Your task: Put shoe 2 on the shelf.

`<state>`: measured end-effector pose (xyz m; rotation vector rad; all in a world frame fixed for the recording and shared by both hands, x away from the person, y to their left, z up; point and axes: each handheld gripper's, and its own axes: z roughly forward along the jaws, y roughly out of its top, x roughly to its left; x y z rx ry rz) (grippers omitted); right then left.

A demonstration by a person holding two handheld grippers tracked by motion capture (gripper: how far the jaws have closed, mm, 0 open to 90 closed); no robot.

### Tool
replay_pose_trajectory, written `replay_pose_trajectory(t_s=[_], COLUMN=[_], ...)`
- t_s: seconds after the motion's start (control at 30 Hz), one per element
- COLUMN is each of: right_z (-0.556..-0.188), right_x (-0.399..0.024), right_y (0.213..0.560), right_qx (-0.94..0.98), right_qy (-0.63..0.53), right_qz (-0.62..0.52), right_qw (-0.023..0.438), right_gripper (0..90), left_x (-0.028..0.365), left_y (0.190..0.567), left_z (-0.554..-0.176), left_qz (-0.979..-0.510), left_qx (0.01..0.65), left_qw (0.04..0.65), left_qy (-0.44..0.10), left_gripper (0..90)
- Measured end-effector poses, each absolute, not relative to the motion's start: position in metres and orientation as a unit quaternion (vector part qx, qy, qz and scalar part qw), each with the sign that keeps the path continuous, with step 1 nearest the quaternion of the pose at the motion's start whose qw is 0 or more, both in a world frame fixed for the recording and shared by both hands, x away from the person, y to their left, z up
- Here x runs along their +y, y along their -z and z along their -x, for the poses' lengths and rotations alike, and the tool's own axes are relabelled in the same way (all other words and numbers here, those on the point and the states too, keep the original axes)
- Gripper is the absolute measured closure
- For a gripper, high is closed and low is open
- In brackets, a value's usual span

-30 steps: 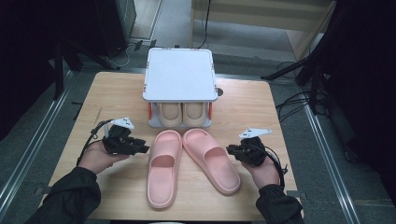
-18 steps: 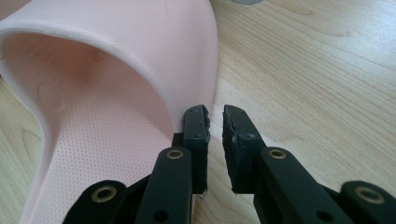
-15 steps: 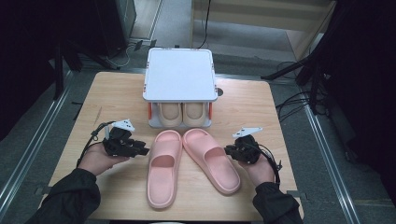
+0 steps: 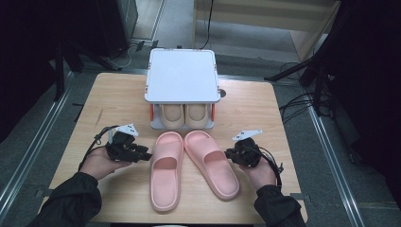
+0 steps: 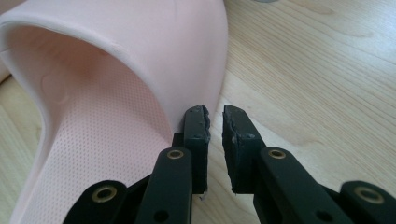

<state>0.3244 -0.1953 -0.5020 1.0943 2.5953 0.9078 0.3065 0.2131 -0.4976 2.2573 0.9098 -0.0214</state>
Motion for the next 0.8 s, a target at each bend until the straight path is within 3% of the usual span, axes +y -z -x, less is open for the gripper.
replay_pose_trajectory(t_s=[0.8], right_z=[-0.304], right_x=[-0.173], right_y=[0.500], right_qx=[0.876], right_qy=[-0.318], right_qz=[-0.354], right_qw=[0.074], right_gripper=[79.5], left_x=[0.208], left_y=[0.500], left_z=[-0.306], left_qz=[-0.875], left_qx=[0.344], left_qw=[0.342], left_qy=[0.018], left_gripper=[60.1])
